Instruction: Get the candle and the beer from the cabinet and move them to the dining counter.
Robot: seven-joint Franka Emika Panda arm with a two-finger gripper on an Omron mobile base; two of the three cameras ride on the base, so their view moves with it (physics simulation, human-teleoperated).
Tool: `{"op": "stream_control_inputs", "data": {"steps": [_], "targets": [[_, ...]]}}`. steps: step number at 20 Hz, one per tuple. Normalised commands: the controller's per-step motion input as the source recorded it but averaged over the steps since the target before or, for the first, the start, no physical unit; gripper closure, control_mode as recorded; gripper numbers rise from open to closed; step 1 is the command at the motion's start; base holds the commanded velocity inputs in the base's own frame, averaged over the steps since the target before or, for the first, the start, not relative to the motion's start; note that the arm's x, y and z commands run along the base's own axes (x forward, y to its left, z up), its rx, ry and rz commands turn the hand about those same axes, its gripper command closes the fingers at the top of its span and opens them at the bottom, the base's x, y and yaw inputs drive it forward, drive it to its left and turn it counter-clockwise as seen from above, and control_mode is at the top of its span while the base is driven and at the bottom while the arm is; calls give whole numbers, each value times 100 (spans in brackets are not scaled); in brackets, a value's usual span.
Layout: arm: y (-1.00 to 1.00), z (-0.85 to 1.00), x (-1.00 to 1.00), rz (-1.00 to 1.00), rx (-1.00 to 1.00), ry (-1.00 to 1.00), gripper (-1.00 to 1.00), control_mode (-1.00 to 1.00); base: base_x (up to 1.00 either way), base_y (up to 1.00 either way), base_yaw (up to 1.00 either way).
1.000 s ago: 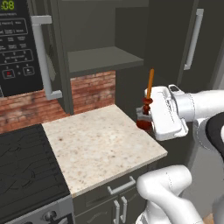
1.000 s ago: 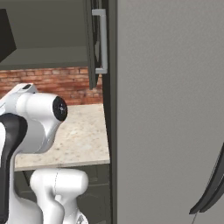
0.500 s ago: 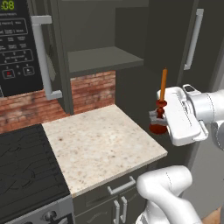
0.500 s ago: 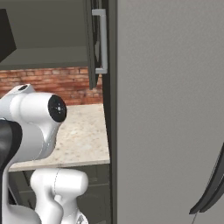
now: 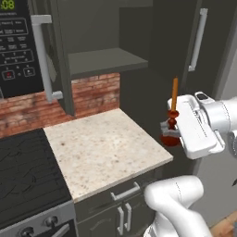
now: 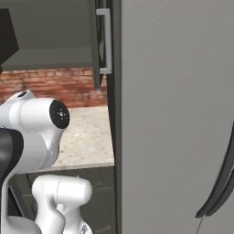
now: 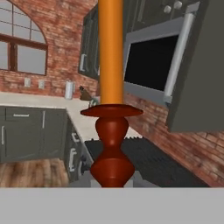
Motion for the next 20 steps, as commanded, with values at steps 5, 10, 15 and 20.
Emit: {"op": "stream_control_inputs", "data": {"steps": [5, 10, 15, 20], "targets": [[0, 0, 0, 0, 0, 0, 100, 100, -76, 20, 0], [0, 0, 0, 0, 0, 0, 100, 100, -63, 60, 0], [0, 0, 0, 0, 0, 0, 100, 100, -49, 98, 0], [0, 0, 0, 0, 0, 0, 100, 100, -37, 100, 7]]}}
